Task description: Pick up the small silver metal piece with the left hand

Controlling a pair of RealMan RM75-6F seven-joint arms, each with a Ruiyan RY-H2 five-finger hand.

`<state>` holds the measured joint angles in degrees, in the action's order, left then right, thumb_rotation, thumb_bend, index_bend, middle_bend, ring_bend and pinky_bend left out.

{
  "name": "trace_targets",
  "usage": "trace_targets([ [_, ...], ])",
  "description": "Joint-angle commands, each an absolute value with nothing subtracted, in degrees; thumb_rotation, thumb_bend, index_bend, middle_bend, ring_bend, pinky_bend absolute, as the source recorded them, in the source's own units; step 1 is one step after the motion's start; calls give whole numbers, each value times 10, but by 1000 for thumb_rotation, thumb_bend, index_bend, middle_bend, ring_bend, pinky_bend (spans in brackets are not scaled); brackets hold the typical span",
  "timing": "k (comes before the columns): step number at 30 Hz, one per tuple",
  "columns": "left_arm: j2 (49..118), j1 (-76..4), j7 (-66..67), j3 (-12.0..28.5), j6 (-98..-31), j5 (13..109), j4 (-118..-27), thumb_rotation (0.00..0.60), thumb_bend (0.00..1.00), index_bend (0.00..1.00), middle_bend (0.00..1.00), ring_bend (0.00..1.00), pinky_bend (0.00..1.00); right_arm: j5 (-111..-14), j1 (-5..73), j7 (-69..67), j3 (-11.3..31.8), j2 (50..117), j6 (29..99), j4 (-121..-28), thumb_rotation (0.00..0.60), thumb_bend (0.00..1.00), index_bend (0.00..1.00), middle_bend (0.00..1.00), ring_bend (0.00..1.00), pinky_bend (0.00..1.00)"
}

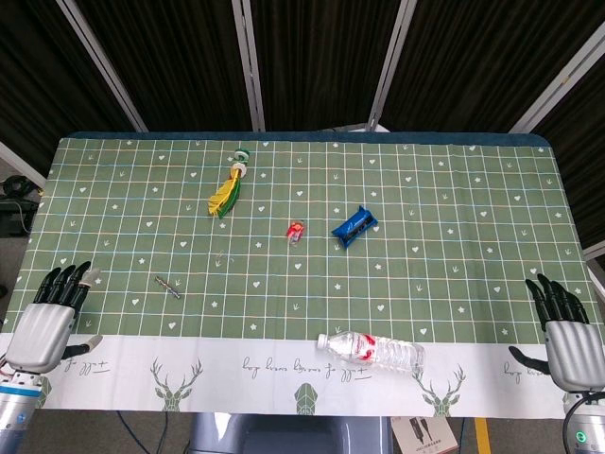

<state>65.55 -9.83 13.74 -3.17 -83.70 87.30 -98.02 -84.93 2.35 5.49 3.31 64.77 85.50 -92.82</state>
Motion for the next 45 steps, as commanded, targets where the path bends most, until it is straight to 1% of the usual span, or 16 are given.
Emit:
trace_targets([
  [1, 655, -97, 139, -32, -835, 873, -980, 600, 65, 0, 0, 0, 0, -851, 23, 55, 33, 647, 856, -929, 600, 57, 63, 0, 0, 118],
  [10, 653, -101, 149, -29, -820, 873, -984, 600, 83, 1, 0, 0, 0, -857, 22, 61, 29, 646, 859, -931, 600, 57, 63, 0, 0, 117],
  [12, 652, -114, 168, -25, -795, 867, -988, 600, 93, 16, 0, 0, 0, -856, 22, 61, 28, 645, 856, -932, 600, 56, 63, 0, 0, 117],
  [14, 657, -141, 190, -18, -751, 861, -986, 600, 115, 67, 0, 0, 0, -854, 23, 63, 27, 644, 852, -935, 600, 56, 63, 0, 0, 117],
  [15, 661, -155, 198, -12, -727, 851, -981, 600, 139, 110, 0, 0, 0, -854, 23, 65, 27, 644, 851, -936, 600, 56, 63, 0, 0, 117],
  [18, 671, -182, 214, -2, -682, 833, -967, 600, 190, 190, 0, 0, 0, -853, 23, 67, 27, 643, 851, -938, 600, 56, 63, 0, 0, 118],
  [22, 695, -217, 235, 9, -633, 821, -936, 600, 205, 284, 0, 0, 0, -850, 23, 67, 28, 643, 850, -939, 600, 56, 63, 0, 0, 117],
  [25, 721, -244, 248, 13, -604, 829, -907, 600, 244, 371, 0, 0, 0, -848, 23, 65, 28, 642, 849, -939, 600, 57, 63, 0, 0, 118],
  [27, 744, -261, 256, 16, -586, 829, -880, 600, 271, 394, 0, 0, 0, -847, 22, 64, 28, 641, 848, -938, 600, 58, 64, 0, 0, 118],
  [31, 774, -280, 270, 17, -560, 821, -855, 600, 305, 402, 0, 0, 0, -847, 22, 62, 28, 641, 849, -938, 600, 57, 63, 0, 0, 117],
  [34, 787, -294, 285, 15, -544, 820, -839, 600, 310, 408, 0, 0, 0, -847, 22, 61, 29, 641, 849, -938, 600, 57, 64, 0, 0, 118],
  [45, 811, -317, 289, 11, -526, 820, -797, 600, 315, 432, 0, 0, 0, -845, 22, 59, 29, 640, 848, -938, 600, 57, 64, 0, 0, 118],
])
